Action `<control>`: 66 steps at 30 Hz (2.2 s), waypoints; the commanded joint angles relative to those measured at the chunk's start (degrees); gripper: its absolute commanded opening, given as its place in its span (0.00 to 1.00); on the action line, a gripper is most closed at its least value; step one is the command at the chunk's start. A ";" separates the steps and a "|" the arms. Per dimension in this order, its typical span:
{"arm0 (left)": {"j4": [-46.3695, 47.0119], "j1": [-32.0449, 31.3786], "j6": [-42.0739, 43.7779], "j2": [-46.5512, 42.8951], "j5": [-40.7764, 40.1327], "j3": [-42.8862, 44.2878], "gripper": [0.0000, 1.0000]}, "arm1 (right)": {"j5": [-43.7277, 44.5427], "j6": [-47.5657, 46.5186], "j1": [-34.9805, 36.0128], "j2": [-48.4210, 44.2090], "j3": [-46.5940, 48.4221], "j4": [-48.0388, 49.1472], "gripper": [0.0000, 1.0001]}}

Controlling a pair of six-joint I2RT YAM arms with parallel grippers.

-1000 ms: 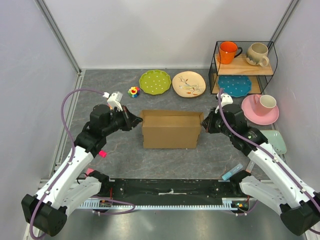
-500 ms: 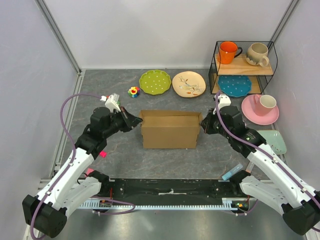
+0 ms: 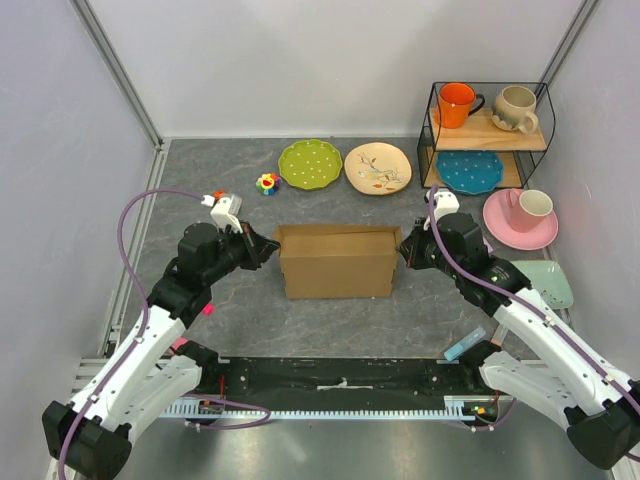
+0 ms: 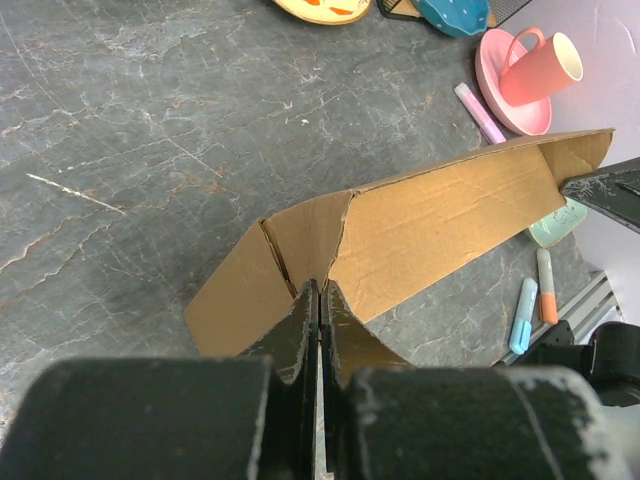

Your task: Fold the paper box

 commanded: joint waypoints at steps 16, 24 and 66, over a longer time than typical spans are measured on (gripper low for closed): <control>8.25 -3.10 4.18 -8.78 0.10 -13.39 0.02 | 1.51 4.12 2.47 -1.89 -5.94 -5.42 0.03; 5.09 -3.19 8.31 -8.44 -1.57 -10.32 0.02 | 5.73 3.68 2.47 -2.25 0.56 -6.57 0.30; 3.16 -3.19 8.22 -3.43 -1.22 -4.62 0.33 | 7.93 3.15 2.47 -1.10 -5.67 -1.47 0.00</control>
